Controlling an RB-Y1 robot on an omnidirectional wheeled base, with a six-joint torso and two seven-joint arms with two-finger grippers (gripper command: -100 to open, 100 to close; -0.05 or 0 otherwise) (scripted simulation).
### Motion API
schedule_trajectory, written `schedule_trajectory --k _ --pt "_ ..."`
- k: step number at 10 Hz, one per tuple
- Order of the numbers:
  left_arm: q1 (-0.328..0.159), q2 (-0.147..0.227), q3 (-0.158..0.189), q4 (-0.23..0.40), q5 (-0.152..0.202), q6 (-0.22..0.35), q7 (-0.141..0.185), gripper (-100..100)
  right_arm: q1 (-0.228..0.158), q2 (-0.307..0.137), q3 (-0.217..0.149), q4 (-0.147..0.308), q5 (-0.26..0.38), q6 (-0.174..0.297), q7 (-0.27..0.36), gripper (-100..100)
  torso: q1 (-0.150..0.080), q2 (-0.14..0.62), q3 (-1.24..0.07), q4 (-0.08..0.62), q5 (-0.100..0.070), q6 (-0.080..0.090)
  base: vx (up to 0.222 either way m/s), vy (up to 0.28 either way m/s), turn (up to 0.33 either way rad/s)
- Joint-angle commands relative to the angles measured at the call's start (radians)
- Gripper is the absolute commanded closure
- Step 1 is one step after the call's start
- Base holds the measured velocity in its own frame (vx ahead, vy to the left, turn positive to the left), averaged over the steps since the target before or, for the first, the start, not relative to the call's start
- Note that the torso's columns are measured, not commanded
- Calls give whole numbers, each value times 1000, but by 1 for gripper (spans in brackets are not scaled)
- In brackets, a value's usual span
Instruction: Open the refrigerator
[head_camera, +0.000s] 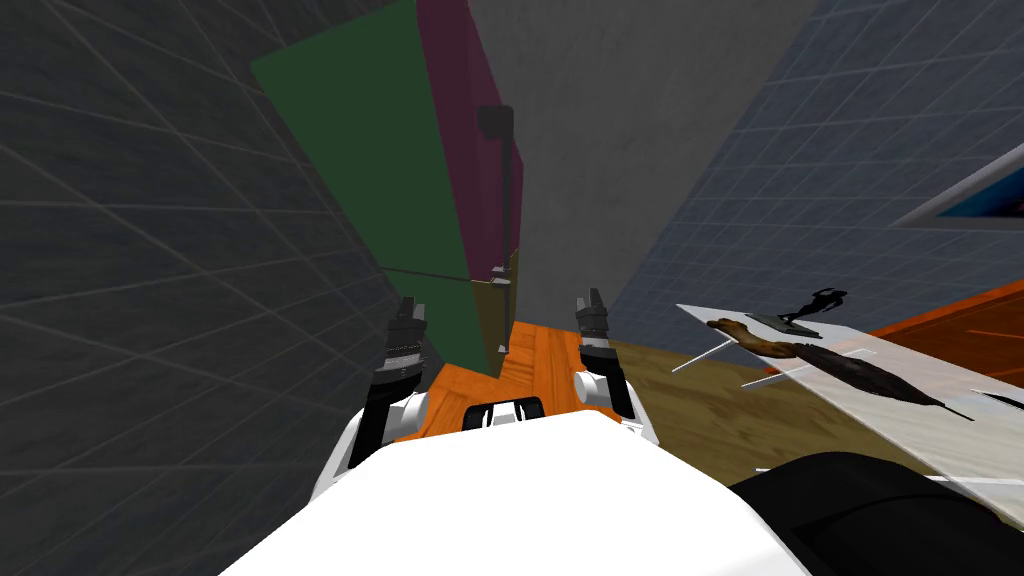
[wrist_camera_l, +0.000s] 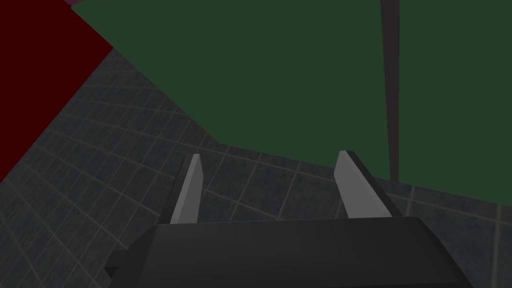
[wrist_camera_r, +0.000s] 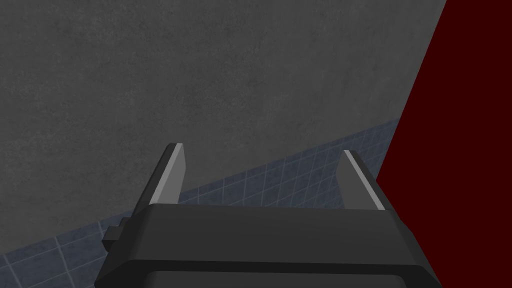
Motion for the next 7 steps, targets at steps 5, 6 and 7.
schedule_trajectory --k 5,6,7 --pt "-19 85 -7 -20 -2 79 4 -100 0 0 0 1 0 0 0 0 0 193 -388 193 0 0 9 -12 -25" --pt "-25 95 -10 -26 -3 103 5 -100 0 0 0 1 0 0 0 0 0 194 -389 194 0 0 15 -21 -40" --pt "-32 104 -12 -34 -3 130 6 -100 0 0 0 1 0 0 0 0 0 194 -389 194 0 0 18 -26 -41"
